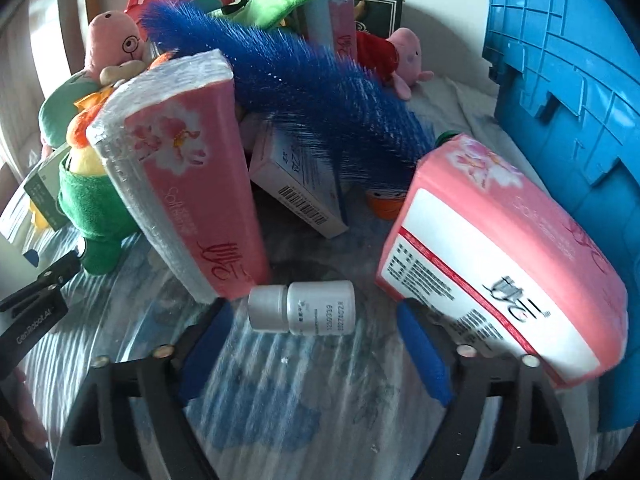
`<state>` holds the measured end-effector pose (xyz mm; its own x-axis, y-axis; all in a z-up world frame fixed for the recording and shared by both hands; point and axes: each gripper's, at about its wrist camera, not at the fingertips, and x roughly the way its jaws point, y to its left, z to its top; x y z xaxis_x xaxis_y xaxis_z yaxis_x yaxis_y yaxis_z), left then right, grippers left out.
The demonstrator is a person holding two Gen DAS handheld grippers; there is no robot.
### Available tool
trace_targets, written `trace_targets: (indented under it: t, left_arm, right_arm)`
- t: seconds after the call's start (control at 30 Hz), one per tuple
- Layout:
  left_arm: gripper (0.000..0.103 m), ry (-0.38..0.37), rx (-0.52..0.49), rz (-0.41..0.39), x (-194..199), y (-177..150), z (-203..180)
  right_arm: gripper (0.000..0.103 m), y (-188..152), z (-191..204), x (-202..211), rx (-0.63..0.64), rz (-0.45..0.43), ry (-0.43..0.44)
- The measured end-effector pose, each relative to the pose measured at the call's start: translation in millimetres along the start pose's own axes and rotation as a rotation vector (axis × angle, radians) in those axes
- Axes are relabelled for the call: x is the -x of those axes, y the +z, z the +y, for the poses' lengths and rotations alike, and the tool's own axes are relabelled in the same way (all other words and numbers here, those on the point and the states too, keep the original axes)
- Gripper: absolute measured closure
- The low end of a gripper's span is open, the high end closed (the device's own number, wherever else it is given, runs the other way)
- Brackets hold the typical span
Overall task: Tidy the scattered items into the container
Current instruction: 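Grasp the cardboard tube roll with the left tool while the right tool grasps the white pill bottle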
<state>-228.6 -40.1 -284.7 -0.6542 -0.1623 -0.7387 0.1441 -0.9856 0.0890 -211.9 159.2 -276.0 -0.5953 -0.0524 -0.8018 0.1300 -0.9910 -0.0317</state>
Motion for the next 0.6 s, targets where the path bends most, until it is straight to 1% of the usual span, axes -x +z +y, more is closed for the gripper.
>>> trace_targets:
  t: [0.03,0.13,0.2,0.23,0.43,0.6]
  left_arm:
    - [0.038,-0.002,0.004,0.007,-3.1,0.8,0.7]
    - [0.048,0.001,0.022,0.024,-6.1,-0.2,5.4]
    - [0.057,0.003,0.031,0.032,-8.9,0.6,9.1]
    - [0.057,0.002,0.035,0.037,-10.5,0.8,10.5]
    - [0.058,-0.002,0.022,0.030,-6.9,-1.4,10.6]
    - [0.058,-0.015,0.032,0.009,10.1,0.0,18.4]
  right_arm:
    - [0.026,0.9,0.1,-3.2,-0.001,0.006,0.004]
    - [0.042,1.2,0.8,-9.3,0.007,0.012,-0.007]
    - [0.048,1.4,2.0,-8.8,0.015,0.007,-0.001]
    - [0.052,1.7,3.2,-8.8,0.020,0.007,-0.001]
    - [0.052,0.9,1.7,-5.6,0.013,0.008,0.004]
    - [0.052,-0.8,0.5,11.7,0.017,-0.017,0.019]
